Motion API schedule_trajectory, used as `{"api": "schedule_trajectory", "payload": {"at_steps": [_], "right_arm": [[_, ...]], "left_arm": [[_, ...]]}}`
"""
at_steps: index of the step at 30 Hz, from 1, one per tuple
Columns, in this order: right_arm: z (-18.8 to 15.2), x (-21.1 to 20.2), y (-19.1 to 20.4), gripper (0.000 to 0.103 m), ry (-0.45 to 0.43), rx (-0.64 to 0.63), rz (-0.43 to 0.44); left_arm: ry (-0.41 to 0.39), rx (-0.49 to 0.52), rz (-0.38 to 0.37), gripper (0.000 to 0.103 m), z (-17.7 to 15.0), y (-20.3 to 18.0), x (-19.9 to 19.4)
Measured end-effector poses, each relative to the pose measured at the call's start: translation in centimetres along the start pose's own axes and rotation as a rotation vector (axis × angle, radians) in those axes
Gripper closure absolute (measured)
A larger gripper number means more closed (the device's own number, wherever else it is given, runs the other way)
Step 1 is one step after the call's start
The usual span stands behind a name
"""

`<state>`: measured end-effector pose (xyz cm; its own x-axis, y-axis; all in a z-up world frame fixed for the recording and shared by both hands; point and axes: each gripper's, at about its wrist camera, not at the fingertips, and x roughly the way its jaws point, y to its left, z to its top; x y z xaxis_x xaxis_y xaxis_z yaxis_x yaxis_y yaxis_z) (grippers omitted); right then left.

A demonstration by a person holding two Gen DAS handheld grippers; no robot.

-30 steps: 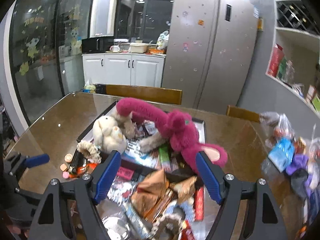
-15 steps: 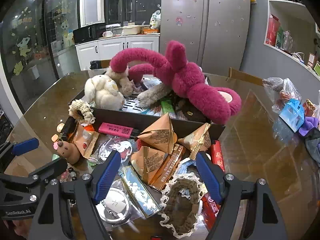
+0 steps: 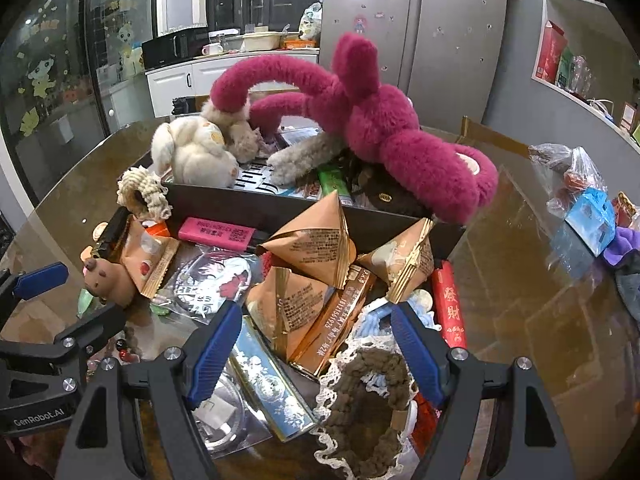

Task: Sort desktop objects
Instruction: 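Grasp the brown round figurine with the left tool while the right tool grasps a paper triangle packet, then lift the figurine with the left tool while the right tool lifts the packet toward the box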

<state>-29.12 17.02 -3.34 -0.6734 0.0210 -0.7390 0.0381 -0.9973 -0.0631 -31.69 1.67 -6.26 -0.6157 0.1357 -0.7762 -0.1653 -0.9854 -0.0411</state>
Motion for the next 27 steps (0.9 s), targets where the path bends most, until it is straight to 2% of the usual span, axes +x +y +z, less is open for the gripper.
{"api": "schedule_trajectory", "payload": {"at_steps": [5, 12, 13, 14, 15, 16, 17, 18, 20, 23, 25, 27], "right_arm": [[-0.2, 0.8, 0.2, 0.024, 0.020, -0.008, -0.011], [-0.1, 1.2, 0.3, 0.024, 0.029, -0.012, 0.001], [-0.1, 1.3, 0.2, 0.024, 0.029, -0.010, 0.003], [0.0, 1.3, 0.1, 0.024, 0.031, -0.007, 0.006], [0.0, 1.4, 0.0, 0.025, 0.033, -0.003, 0.010], [0.0, 1.4, -0.1, 0.033, 0.034, 0.002, 0.014], [0.1, 1.5, -0.2, 0.038, 0.037, 0.008, 0.024], [0.1, 1.6, -0.2, 0.049, 0.047, 0.009, 0.019], [0.1, 1.6, -0.2, 0.053, 0.050, 0.000, 0.002], [0.2, 1.3, -0.2, 0.071, 0.037, 0.006, 0.004], [0.3, 1.1, -0.4, 0.071, 0.042, 0.018, 0.033], [0.2, 1.1, -0.2, 0.072, 0.042, 0.003, 0.021]], "left_arm": [[0.025, -0.004, 0.014, 0.016, -0.1, 0.2, 0.8], [0.047, -0.011, -0.007, 0.018, 0.2, 0.3, 1.6], [0.043, -0.011, 0.001, 0.025, 0.3, 0.3, 1.6], [0.039, -0.009, 0.008, 0.041, 0.3, 0.2, 1.5], [0.030, -0.003, 0.010, 0.051, 0.3, 0.1, 1.4], [0.026, 0.004, 0.006, 0.067, 0.3, 0.1, 1.4], [0.026, 0.012, 0.014, 0.067, 0.3, -0.1, 1.4], [0.025, 0.016, 0.015, 0.068, 0.3, -0.1, 1.4], [0.027, 0.020, 0.002, 0.068, 0.2, -0.2, 1.4], [0.028, 0.022, 0.000, 0.068, 0.1, -0.3, 1.3], [0.031, 0.018, -0.005, 0.068, 0.1, -0.2, 1.3], [0.029, 0.010, -0.018, 0.068, 0.1, -0.2, 1.0]]}}
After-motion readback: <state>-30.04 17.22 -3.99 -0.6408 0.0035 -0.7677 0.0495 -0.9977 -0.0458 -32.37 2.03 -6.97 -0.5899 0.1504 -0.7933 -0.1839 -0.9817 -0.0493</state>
